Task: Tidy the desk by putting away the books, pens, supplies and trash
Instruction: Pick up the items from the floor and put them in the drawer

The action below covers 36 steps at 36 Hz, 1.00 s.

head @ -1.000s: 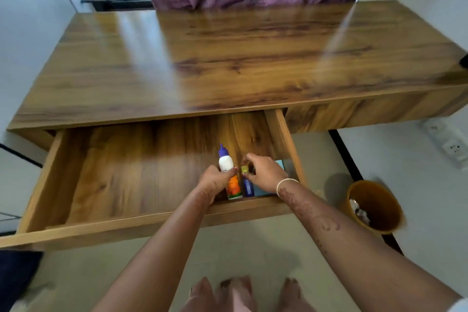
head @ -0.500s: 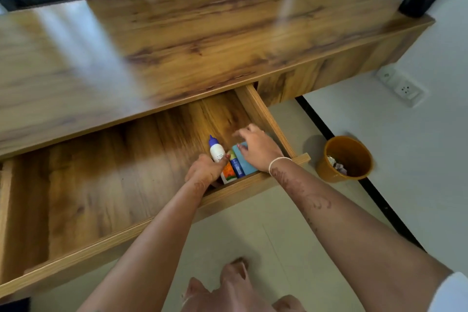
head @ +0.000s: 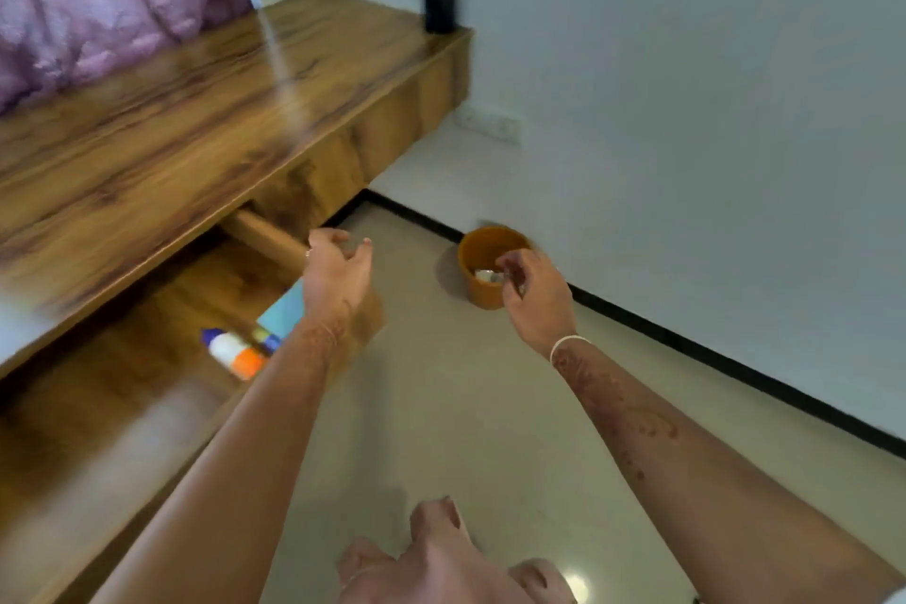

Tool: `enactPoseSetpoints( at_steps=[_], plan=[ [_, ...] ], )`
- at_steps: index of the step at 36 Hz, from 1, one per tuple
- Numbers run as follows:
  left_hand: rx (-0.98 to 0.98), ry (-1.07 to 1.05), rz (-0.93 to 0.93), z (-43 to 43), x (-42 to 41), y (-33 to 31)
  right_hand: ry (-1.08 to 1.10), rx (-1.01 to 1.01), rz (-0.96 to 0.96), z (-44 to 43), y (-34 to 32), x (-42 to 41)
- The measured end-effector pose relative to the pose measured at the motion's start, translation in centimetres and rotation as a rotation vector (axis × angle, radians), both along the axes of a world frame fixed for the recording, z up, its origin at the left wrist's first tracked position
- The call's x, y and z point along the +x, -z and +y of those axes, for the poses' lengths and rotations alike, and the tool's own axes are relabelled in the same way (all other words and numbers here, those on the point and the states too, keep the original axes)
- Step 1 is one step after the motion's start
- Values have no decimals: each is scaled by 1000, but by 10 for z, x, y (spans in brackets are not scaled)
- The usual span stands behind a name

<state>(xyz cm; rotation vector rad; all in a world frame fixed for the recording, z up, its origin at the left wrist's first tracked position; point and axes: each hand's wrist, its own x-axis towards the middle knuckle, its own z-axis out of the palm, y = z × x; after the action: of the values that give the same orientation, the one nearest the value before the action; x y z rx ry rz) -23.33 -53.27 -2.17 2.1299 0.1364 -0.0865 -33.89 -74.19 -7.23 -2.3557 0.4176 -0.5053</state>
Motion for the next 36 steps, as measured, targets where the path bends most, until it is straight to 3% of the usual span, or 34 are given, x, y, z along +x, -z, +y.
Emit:
enactPoseSetpoints(
  at_steps=[9, 20, 28, 36],
  plan=[
    [-6, 735, 184, -180, -168, 18, 486, 177, 115, -101, 21, -222],
    [200, 1413, 385, -278, -409, 84, 1109, 531, 129, -93, 97, -514],
    [367, 1709, 449, -294, -532, 161, 1587, 789, 44, -12, 169, -655],
    [505, 1791, 503, -287, -559, 252, 1732, 979, 2, 43, 252, -665]
  ],
)
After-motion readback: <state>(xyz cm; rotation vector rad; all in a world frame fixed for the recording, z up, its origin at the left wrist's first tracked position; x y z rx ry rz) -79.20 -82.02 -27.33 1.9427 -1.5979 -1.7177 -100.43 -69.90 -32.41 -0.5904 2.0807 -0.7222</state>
